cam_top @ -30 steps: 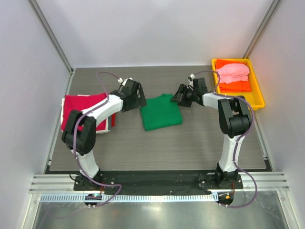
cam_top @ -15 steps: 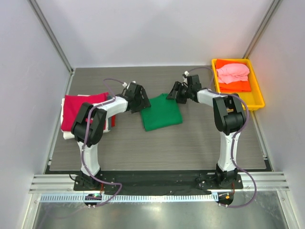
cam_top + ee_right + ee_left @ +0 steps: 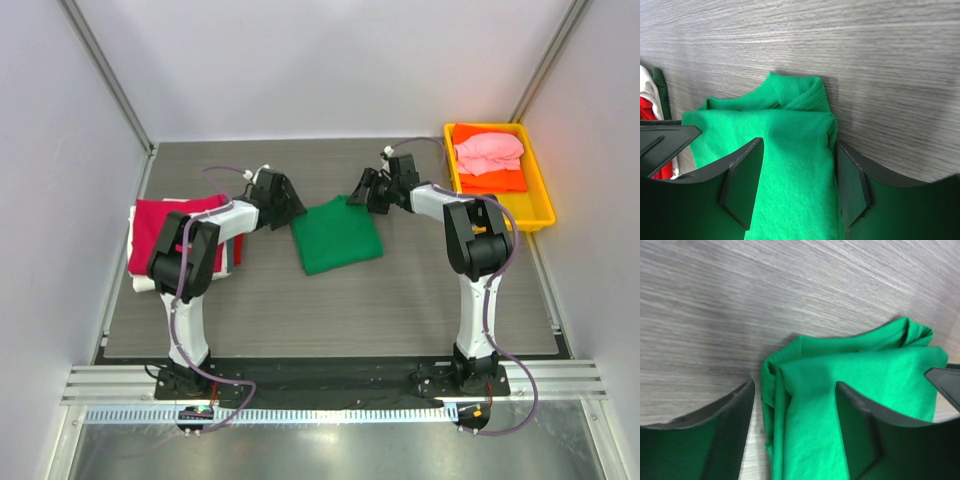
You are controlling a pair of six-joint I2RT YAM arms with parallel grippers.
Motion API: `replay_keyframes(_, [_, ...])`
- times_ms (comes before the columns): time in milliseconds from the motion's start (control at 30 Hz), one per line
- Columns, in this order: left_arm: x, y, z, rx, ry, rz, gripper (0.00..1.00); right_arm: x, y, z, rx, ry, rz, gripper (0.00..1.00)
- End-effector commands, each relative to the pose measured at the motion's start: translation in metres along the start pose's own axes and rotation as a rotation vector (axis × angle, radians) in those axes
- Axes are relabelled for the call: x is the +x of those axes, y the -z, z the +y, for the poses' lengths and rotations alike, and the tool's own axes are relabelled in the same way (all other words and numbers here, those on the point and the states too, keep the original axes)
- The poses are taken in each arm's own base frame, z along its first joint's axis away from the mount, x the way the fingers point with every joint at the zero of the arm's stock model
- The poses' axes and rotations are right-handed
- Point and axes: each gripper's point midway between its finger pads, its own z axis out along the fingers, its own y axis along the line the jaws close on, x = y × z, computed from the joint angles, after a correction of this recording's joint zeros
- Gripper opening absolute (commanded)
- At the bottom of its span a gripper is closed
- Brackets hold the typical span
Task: Fold and stack the t-shirts
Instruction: Neatly place the folded tshirt to the corner
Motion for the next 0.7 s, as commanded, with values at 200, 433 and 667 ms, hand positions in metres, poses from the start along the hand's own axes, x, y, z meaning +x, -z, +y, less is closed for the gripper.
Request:
replay_keyframes(200, [0.015, -0.021, 0.004, 0.012, 0.009, 0.055, 0.50, 0.020, -0.021, -0.031, 0.156, 0.028, 0.032, 0.49])
replay_keyframes(433, [0.011, -0.026, -0.001, 0.026, 0.007, 0.045, 0.23, 0.016, -0.023, -0.016, 0.149, 0.031, 0.016, 0.13])
replay_keyframes(667, [0.006, -0.007, -0.012, 0.088, -0.048, 0.025, 0.00, 0.007, 0.004, 0.030, -0.016, 0.093, -0.088, 0.01])
